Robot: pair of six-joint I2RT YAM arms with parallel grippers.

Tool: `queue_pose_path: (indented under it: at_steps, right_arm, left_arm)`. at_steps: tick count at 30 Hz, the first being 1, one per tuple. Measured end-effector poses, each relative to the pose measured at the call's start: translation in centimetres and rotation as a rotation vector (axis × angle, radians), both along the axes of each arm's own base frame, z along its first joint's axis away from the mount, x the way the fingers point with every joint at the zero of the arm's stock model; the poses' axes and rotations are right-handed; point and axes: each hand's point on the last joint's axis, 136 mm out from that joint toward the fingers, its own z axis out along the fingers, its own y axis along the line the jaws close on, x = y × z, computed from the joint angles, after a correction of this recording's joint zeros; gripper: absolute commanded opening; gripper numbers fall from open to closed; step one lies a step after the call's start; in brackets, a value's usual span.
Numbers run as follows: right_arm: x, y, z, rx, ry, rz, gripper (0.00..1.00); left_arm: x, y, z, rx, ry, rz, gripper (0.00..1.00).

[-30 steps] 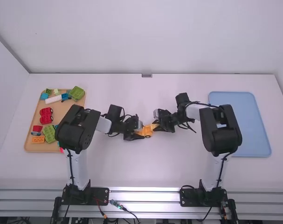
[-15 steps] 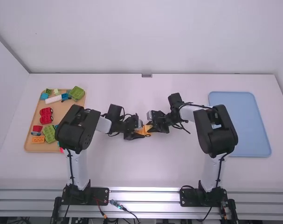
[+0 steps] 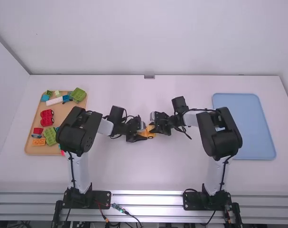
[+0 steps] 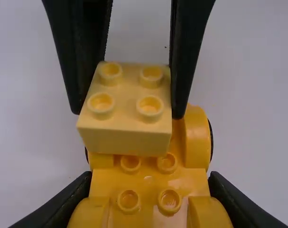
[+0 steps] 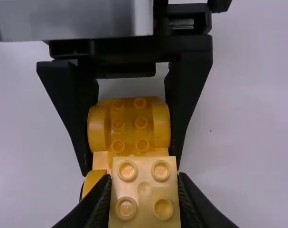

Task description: Assemble lego blocks to make yellow taxi

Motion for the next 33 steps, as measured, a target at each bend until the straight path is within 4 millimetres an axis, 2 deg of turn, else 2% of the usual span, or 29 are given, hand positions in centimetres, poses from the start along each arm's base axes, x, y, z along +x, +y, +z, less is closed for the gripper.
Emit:
queue_pose_path:
  at_steps: [8, 24, 33]
  right_arm:
    - [-0.69, 0.77, -0.33, -0.023, 0.012, 0.015, 0.09]
    - [-0.79, 0.61, -0.76, -0.053, 0.007, 0.016, 0.1]
    - [-0.85, 0.55, -0.78, -0.058, 0.012, 0.015, 0.24]
  left_arm:
    - [0.15, -0.01, 0.04, 0.0, -0.002, 0.005, 0.21]
    - [0.18, 0.1, -0.02, 0.012, -0.001, 0.012, 0.19]
    - [0.21, 0.09, 0.02, 0.012, 0.0, 0.011, 0.19]
